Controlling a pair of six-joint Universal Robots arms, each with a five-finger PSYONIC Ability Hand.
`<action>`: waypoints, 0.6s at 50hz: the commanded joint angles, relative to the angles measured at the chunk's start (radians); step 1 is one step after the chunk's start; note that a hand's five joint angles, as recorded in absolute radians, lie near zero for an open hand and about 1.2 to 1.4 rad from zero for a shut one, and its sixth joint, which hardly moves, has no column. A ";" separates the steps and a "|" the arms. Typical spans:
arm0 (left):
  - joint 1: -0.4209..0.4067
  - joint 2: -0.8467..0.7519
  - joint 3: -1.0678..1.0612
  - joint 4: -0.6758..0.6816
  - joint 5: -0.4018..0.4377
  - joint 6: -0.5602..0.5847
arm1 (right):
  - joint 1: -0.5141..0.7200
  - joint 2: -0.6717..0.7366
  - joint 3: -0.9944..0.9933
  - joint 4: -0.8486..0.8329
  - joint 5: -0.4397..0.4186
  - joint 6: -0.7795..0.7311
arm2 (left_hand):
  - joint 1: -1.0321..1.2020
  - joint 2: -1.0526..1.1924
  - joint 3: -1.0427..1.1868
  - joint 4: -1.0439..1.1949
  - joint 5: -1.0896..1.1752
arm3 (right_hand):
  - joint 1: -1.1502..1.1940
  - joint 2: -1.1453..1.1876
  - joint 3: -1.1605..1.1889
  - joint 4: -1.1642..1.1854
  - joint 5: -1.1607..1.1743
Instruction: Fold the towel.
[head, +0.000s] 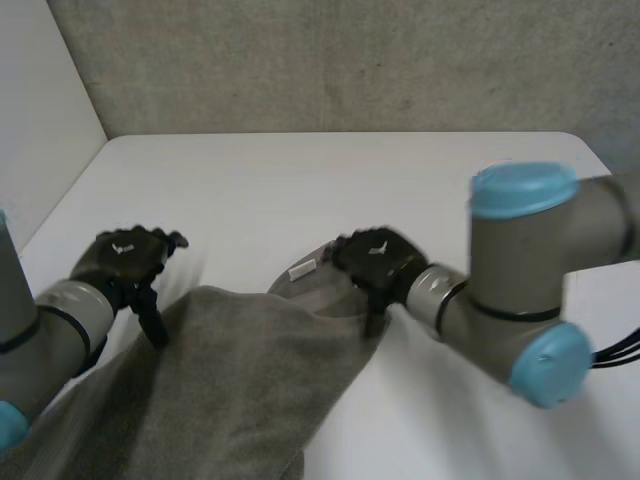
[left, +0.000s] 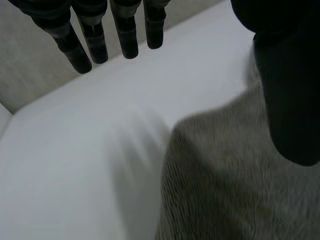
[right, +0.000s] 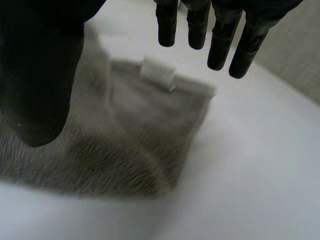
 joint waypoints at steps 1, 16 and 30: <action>0.008 -0.122 -0.023 0.086 -0.002 0.031 | 0.050 0.114 -0.046 -0.005 0.097 -0.056 | -0.056 -0.054 -0.037 -0.060 -0.186 | 0.132 0.115 0.120 0.110 0.133; 0.008 -0.199 0.014 0.077 -0.009 0.050 | 0.041 0.053 -0.035 -0.112 0.157 -0.032 | 1.130 1.132 1.149 1.126 0.999 | 1.165 1.148 1.153 1.143 1.166; -0.118 -0.062 0.444 0.132 -0.108 -0.181 | -0.013 -0.263 -0.014 -0.517 0.174 -0.006 | 1.130 1.132 1.149 1.126 0.999 | 1.165 1.148 1.153 1.143 1.166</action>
